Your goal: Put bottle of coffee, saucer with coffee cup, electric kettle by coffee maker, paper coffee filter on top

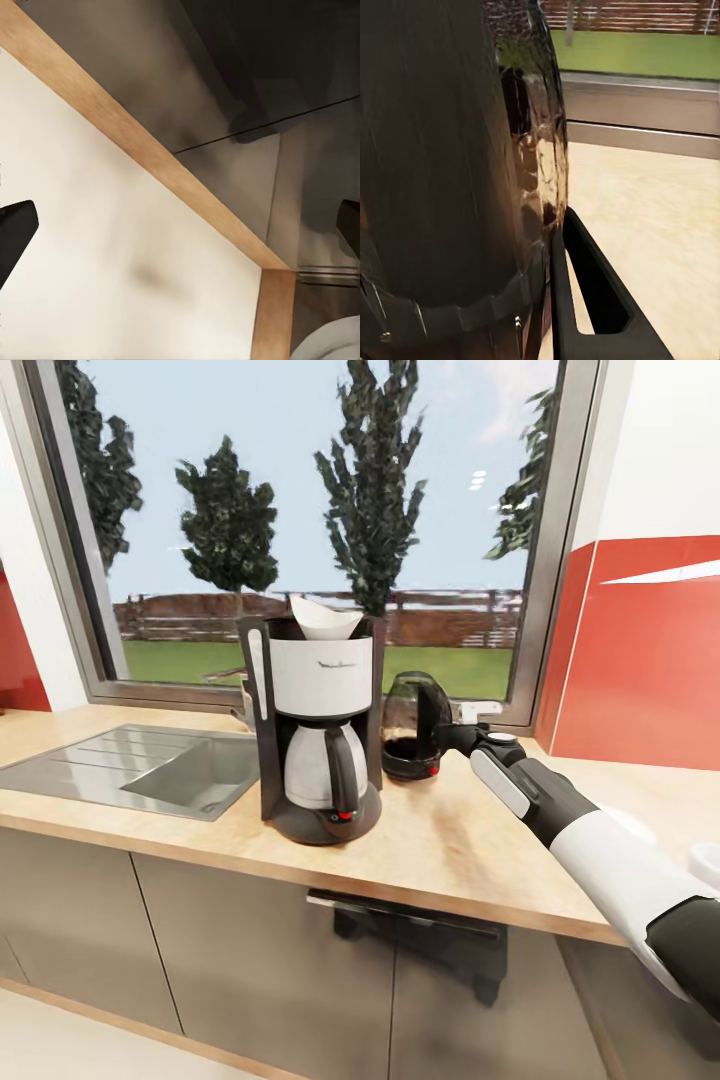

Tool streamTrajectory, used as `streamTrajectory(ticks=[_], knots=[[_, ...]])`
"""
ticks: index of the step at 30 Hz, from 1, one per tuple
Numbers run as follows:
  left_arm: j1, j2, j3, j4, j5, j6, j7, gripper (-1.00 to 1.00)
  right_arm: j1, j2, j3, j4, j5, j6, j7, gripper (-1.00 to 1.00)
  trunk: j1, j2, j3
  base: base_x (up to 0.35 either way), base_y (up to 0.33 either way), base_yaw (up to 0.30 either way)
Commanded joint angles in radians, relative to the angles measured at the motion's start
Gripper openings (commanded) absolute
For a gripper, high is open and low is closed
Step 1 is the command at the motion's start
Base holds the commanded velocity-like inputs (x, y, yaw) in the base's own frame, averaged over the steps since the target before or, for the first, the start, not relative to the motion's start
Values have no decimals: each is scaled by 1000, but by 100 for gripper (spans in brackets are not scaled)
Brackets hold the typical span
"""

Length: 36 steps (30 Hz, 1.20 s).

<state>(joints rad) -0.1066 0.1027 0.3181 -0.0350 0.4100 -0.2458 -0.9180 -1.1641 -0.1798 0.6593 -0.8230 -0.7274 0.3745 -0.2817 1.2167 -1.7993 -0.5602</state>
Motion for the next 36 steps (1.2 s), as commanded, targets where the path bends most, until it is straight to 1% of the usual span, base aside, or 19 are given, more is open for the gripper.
streamTrajectory(ticks=[1,8,36], knots=[[-1,0,8,1,-8,-6,-2,100,-2,-1,5,-2,-6,1,-10,-100,0,-1,-1,9,84,0],[-1,0,7,1,-8,-6,-2,100,-2,-1,5,-2,-6,1,-10,-100,0,-1,-1,8,55,0],[-1,0,8,1,-8,-6,-2,100,-2,-1,5,-3,-6,1,-10,-100,0,-1,-1,22,1,0]])
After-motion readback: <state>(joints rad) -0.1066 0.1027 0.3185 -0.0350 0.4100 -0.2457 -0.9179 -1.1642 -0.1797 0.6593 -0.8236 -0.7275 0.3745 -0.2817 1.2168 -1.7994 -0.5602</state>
